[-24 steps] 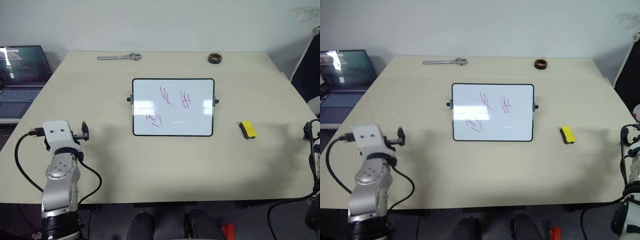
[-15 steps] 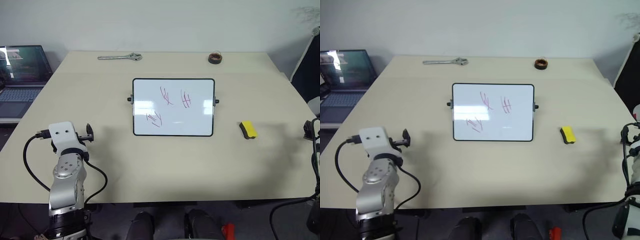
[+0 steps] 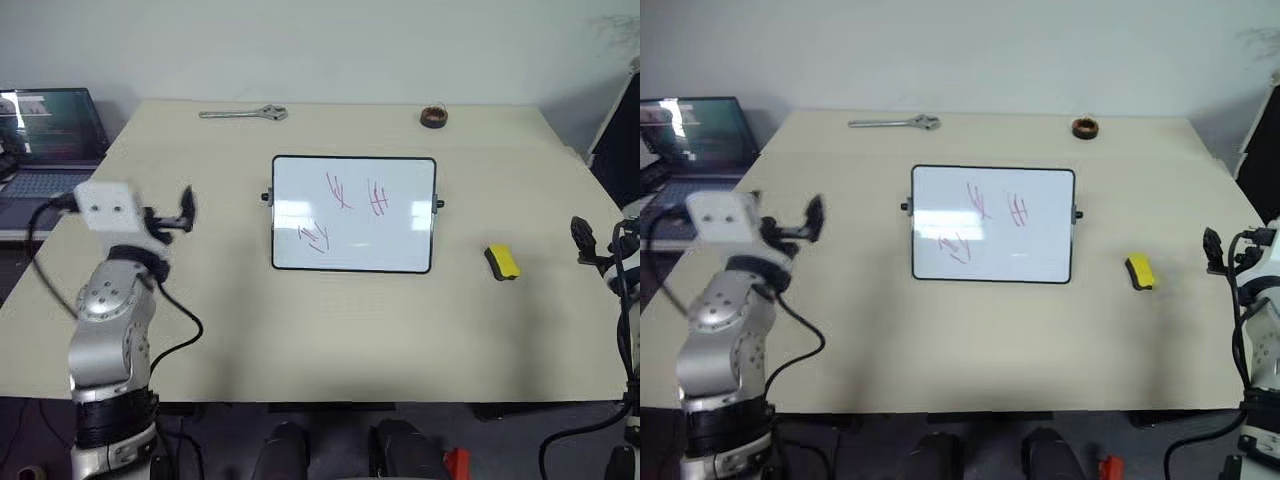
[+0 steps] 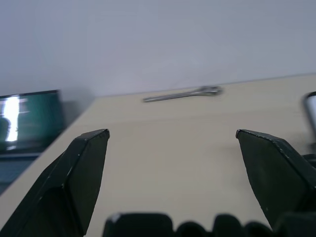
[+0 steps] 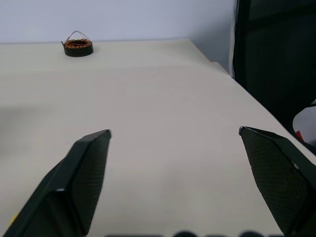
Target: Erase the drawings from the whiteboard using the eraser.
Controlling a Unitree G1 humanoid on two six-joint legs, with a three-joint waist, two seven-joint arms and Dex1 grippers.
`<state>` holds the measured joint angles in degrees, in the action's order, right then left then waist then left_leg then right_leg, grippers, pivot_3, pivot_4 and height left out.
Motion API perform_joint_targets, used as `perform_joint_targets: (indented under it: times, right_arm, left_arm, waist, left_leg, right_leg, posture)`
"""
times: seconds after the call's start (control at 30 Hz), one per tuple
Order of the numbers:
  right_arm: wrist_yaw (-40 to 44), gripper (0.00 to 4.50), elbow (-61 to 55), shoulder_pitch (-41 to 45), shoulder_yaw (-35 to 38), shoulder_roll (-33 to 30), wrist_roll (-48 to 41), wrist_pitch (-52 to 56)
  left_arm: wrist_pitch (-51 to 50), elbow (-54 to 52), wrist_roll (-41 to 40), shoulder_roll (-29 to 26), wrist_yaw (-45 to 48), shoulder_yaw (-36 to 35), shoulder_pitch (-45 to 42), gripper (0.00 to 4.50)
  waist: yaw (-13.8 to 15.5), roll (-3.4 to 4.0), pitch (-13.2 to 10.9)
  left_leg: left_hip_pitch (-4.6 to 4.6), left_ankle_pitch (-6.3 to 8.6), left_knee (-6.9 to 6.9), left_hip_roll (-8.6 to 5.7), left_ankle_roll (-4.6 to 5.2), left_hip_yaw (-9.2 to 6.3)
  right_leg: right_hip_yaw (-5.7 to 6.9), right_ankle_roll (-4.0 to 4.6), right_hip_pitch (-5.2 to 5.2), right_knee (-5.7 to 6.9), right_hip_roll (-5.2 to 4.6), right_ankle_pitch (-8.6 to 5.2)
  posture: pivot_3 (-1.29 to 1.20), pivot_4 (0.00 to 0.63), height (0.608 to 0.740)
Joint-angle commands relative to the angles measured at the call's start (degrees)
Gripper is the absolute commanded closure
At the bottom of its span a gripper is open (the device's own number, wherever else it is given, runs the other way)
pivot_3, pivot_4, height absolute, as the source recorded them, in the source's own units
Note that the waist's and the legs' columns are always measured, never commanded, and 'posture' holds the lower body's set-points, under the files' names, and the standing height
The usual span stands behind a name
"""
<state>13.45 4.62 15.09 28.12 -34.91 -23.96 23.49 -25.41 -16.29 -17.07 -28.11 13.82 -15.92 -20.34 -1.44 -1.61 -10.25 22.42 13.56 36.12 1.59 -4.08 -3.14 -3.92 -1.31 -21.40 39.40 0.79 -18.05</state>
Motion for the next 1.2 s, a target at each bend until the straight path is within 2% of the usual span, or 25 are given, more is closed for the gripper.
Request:
perform_joint_targets:
  times: [0.03, 0.1, 0.2, 0.33, 0.43, 0.6, 0.73, 1.2]
  right_arm:
    - [-4.8, 0.02, -11.4, -2.9, -1.0, -0.1, 0.4, 10.2]
    - [-8.9, 0.02, -17.6, -3.6, -0.1, 2.3, -2.9, 18.8]
    - [-12.2, 0.02, -23.6, -2.7, 0.3, 6.0, -5.6, 24.5]
    - [-12.1, 0.02, -27.7, -2.4, -2.0, 8.2, -6.7, 27.9]
    - [-10.3, 0.02, -28.9, -3.1, -5.3, 7.6, -5.7, 28.1]
    - [-7.1, 0.02, -24.9, -2.1, -9.8, 5.3, -2.1, 26.1]
    - [-6.4, 0.02, -21.6, -0.6, -12.0, 5.7, 0.3, 24.6]
    - [-3.0, 0.02, -5.5, 4.5, -14.5, 7.3, 6.6, 15.7]
  left_arm:
    - [0.6, -2.0, -3.1, -3.9, 12.7, 7.4, -5.8, 0.00]
    - [0.4, -0.2, -4.6, -5.7, 19.6, 10.8, -9.4, 0.00]
    - [-1.7, 2.0, -8.6, -7.5, 30.1, 14.6, -13.4, 0.00]
    - [-4.4, 5.4, -12.2, -8.4, 41.7, 19.2, -17.5, 0.00]
    - [-3.9, 7.9, -12.0, -8.9, 48.3, 22.3, -19.3, 0.00]
    - [0.0, 13.6, -8.5, -5.7, 51.9, 26.2, -22.2, 0.00]
    - [1.9, 15.0, -6.8, -4.6, 52.1, 26.2, -21.9, 0.00]
    - [3.4, 15.1, -4.2, -4.2, 52.5, 26.1, -20.4, 0.00]
  waist:
    - [0.2, 0.02, 0.0]
    - [0.0, 0.03, 0.0]
    - [-0.6, 0.07, 0.0]
    - [-1.2, 0.10, 0.0]
    - [-1.3, 0.10, 0.0]
    - [-1.2, 0.10, 0.0]
    - [-1.3, 0.10, 0.0]
    - [-1.3, 0.10, 0.0]
  left_leg:
    - [0.05, 0.00, 0.00, -0.02, 0.00, -0.04]
    - [0.09, -0.04, -0.02, 0.01, -0.07, -0.02]
    - [0.11, -0.03, -0.04, -0.02, -0.06, 0.02]
    - [0.09, 0.01, -0.06, -0.07, 0.01, 0.09]
    - [0.14, 0.01, -0.06, -0.10, 0.02, 0.09]
    - [0.32, 0.01, -0.02, -0.15, 0.03, 0.08]
    - [0.42, 0.02, -0.03, -0.13, 0.04, 0.09]
    - [0.49, 0.01, -0.01, -0.10, 0.04, 0.16]
  right_leg:
    - [0.03, 0.00, -0.02, -0.01, -0.01, 0.00]
    - [0.01, -0.01, -0.06, -0.06, -0.01, -0.01]
    - [-0.01, 0.00, -0.09, -0.08, 0.02, 0.00]
    - [-0.03, 0.01, -0.19, -0.01, 0.14, -0.01]
    - [-0.03, 0.02, -0.25, 0.01, 0.16, -0.02]
    - [-0.02, 0.02, -0.39, 0.01, 0.15, -0.01]
    - [-0.06, 0.02, -0.51, 0.01, 0.15, -0.01]
    - [-0.09, 0.03, -0.68, 0.19, 0.14, -0.01]
  posture:
    - [0.00, 0.150, 0.740]
    - [0.00, 0.150, 0.740]
    - [0.00, 0.150, 0.740]
    - [0.00, 0.150, 0.740]
    - [0.00, 0.150, 0.740]
    - [0.00, 0.150, 0.740]
    - [0.00, 0.150, 0.740]
    - [0.00, 0.150, 0.740]
